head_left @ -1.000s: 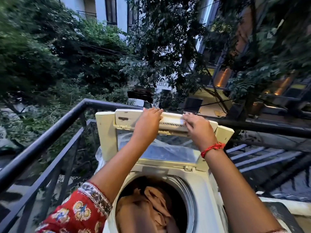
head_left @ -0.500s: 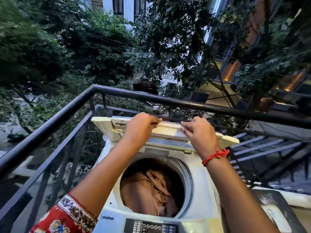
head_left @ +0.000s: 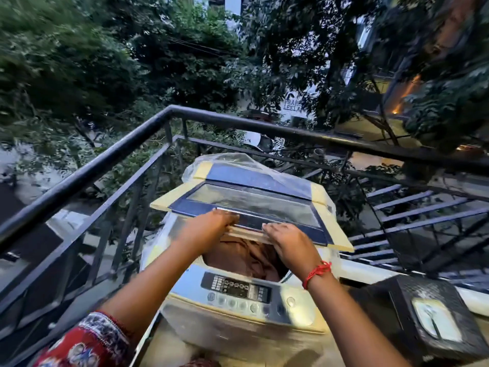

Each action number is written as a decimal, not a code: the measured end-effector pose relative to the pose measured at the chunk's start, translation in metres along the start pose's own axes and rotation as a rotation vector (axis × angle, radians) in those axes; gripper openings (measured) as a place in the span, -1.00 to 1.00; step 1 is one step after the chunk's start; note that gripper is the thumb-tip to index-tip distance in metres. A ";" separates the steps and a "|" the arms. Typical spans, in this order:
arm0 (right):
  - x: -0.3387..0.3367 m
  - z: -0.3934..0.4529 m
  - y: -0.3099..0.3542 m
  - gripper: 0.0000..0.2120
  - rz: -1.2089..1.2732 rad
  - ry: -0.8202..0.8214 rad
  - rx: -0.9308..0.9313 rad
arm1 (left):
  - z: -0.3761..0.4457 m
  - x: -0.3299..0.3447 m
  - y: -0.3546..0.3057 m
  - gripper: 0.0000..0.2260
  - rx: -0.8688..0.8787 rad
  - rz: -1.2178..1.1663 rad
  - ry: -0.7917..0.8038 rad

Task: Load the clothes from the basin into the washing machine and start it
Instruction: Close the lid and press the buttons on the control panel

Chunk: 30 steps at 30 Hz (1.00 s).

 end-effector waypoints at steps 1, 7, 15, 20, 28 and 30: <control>0.008 -0.005 0.001 -0.60 0.008 0.023 0.013 | -0.006 0.012 -0.001 -0.67 -0.003 -0.015 0.015; 0.066 -0.026 -0.006 -0.61 0.024 0.231 0.041 | -0.026 0.073 -0.007 -0.64 0.031 0.017 0.119; 0.100 -0.032 -0.014 -0.69 0.111 0.286 0.188 | -0.023 0.101 -0.001 -0.75 0.041 0.062 0.237; 0.112 -0.025 -0.024 -0.66 0.192 0.425 0.261 | -0.009 0.109 -0.004 -0.77 0.036 0.069 0.361; 0.100 -0.024 -0.045 -0.77 0.476 0.363 0.409 | 0.016 0.114 0.007 -0.85 -0.058 -0.124 0.386; 0.092 -0.036 -0.063 -0.74 0.479 0.278 0.498 | 0.023 0.112 0.006 -0.87 -0.090 -0.186 0.429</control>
Point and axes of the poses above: each hand's wrist, its own z-axis towards the middle knuckle, its own x-axis out of the palm, y = z × x, the point moved 4 cm from there along z, towards the middle knuckle, and after that the axes turned 6 degrees about z, right-handed, at the moved point
